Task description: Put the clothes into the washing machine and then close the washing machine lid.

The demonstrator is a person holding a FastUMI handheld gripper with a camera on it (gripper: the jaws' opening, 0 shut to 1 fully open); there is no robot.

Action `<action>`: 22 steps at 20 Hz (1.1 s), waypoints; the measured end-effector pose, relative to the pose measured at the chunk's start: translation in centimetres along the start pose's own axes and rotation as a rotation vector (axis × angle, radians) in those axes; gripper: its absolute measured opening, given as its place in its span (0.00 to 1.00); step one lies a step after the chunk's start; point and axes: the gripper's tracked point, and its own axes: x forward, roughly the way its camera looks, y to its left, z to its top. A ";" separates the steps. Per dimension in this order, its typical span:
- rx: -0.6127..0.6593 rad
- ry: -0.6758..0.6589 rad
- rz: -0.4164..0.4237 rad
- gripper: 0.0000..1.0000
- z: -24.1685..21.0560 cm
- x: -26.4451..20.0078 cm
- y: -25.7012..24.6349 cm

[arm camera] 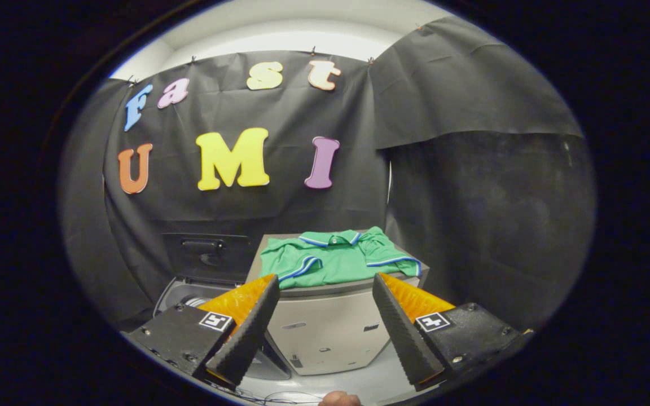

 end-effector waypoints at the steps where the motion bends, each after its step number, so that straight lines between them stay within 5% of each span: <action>1: -0.014 0.018 0.001 1.00 0.4 1.7 -0.3; 11: -0.068 0.249 0.075 1.00 2.1 16.9 -1.1; 22: -0.103 0.486 0.111 1.00 -1.9 24.8 -1.7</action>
